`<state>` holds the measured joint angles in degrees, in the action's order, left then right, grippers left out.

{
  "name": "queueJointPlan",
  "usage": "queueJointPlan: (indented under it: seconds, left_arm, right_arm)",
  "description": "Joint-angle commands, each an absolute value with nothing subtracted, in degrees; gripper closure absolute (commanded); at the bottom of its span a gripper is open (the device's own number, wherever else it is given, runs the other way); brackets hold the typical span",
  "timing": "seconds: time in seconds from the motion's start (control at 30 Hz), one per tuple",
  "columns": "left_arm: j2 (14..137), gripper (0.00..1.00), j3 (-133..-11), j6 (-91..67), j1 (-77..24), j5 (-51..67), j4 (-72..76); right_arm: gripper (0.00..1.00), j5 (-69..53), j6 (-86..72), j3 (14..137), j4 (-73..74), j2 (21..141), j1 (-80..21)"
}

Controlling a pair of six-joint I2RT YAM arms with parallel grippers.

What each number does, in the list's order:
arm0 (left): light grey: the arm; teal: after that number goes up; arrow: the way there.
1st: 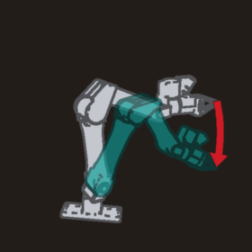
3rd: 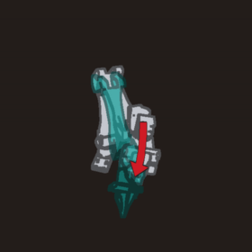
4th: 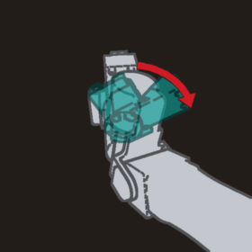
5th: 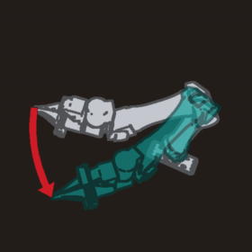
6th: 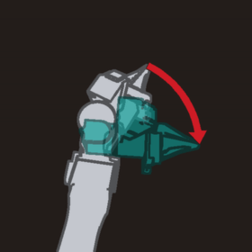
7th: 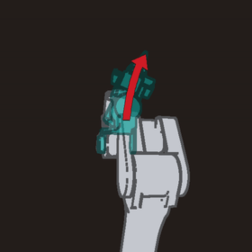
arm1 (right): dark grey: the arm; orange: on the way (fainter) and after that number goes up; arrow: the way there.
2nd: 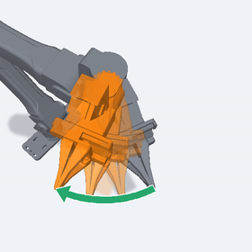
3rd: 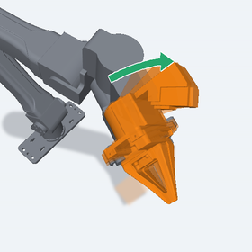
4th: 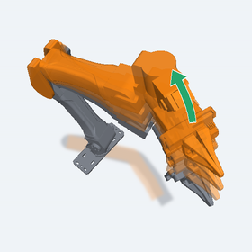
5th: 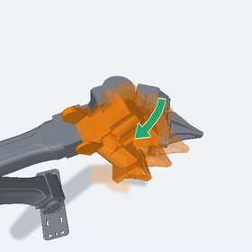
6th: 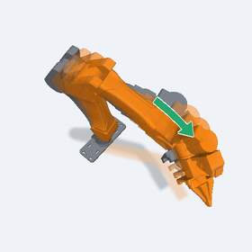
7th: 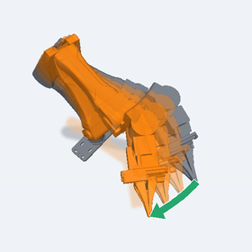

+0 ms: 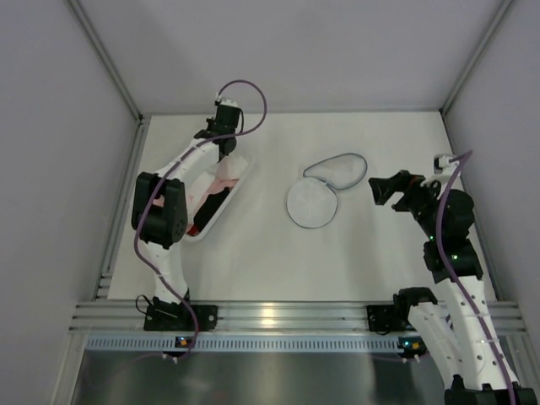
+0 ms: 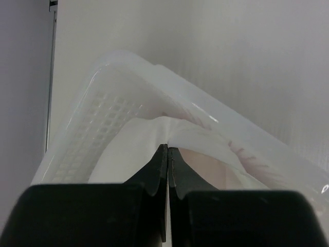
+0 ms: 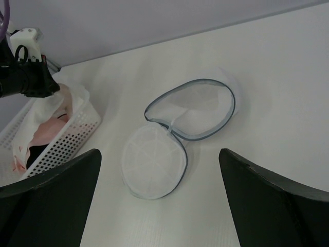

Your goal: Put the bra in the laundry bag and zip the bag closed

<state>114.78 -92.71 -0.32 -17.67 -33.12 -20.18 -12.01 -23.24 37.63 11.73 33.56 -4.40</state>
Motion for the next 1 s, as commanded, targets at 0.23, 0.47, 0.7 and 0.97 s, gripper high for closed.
queueJointPlan:
  seconds: [0.23,0.47,0.7,0.97]
  left_arm:
    - [86.60,1.00,-90.87,-3.16,-17.67,-22.53,-26.44]
    - [75.77,1.00,-97.72,-1.76,-18.54,-9.94,-36.20]
    - [69.79,1.00,-99.93,-0.88,-20.48,-2.14,-39.29]
    - [66.97,1.00,-98.00,-0.53,-21.18,5.28,-39.29]
  right_arm:
    - [0.01,-25.05,-26.12,37.44,-13.44,42.16,-14.29]
    - [0.01,-19.26,-8.36,47.97,-17.39,59.66,-34.44]
    - [0.01,-12.05,-7.99,57.03,-24.61,70.74,-41.92]
    - [0.01,-9.64,-15.11,60.65,-18.89,68.21,-42.45]
